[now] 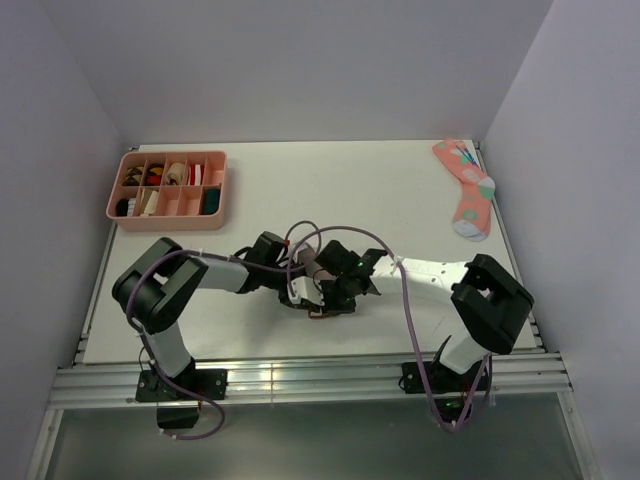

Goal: Roll the socks
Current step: Roll the sock at the center of the board.

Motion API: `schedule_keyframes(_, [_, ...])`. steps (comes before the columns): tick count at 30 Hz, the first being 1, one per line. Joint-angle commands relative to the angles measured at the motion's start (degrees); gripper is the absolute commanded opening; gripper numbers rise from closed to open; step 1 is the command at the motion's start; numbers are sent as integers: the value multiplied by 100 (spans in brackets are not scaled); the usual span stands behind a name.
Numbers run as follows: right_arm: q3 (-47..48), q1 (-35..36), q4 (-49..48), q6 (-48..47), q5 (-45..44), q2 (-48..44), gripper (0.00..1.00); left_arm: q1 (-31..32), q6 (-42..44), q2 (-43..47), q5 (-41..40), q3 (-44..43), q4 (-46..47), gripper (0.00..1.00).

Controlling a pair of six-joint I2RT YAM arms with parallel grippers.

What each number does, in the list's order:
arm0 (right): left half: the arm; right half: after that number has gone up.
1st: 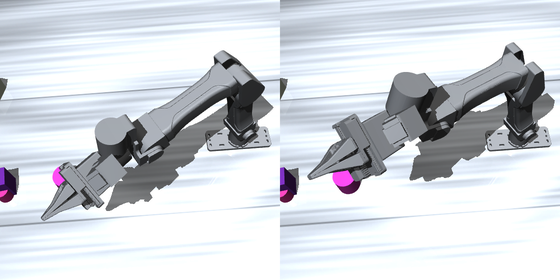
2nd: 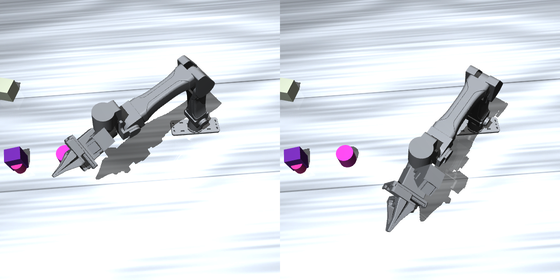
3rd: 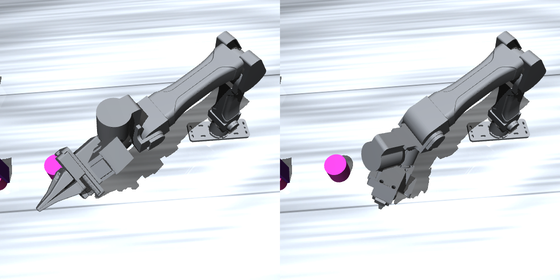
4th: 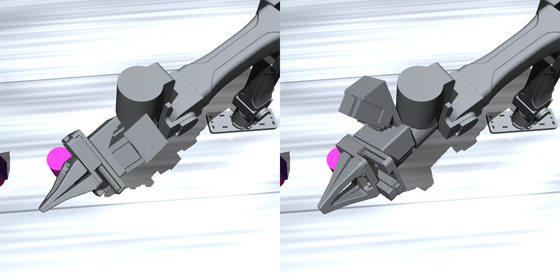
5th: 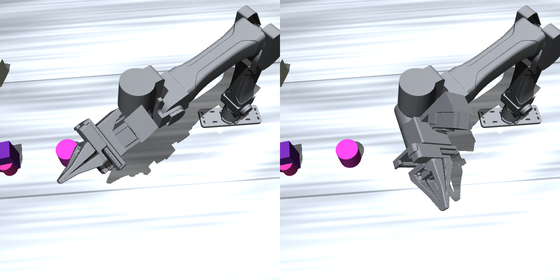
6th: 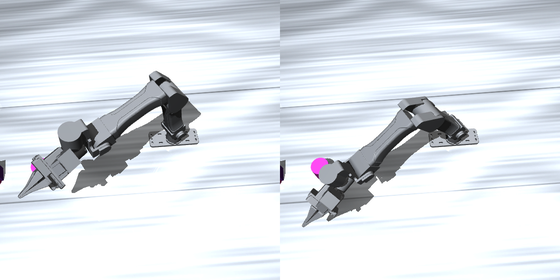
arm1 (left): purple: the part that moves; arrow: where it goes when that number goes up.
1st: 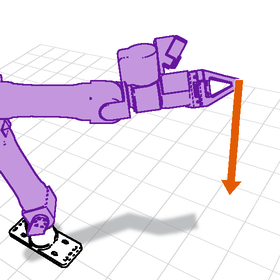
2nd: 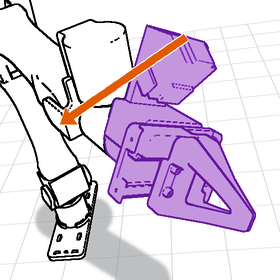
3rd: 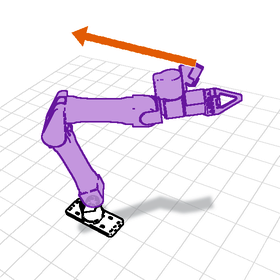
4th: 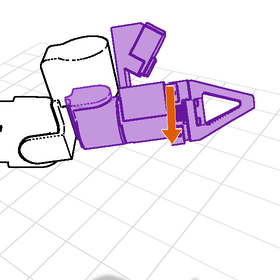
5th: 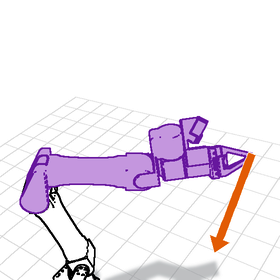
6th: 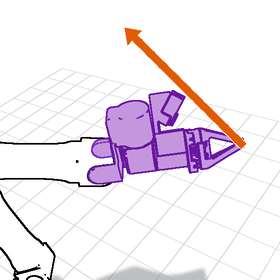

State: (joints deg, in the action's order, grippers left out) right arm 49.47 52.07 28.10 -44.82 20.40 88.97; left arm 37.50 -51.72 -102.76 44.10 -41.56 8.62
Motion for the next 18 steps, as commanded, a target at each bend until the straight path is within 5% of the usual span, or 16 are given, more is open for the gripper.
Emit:
schedule_keyframes(1, [361, -267, 916, -229, 542, 147, 19, -14, -574, 546, -893, 306, 1289, 19])
schedule_keyframes(8, [914, -654, 1618, -466, 965, 498, 20, -14, -1217, 951, -1570, 1105, 2880, 21])
schedule_keyframes(18, [1398, -804, 2516, -897, 1273, 1087, 20, 3, -1007, 1100, -1817, 1607, 3418, 23])
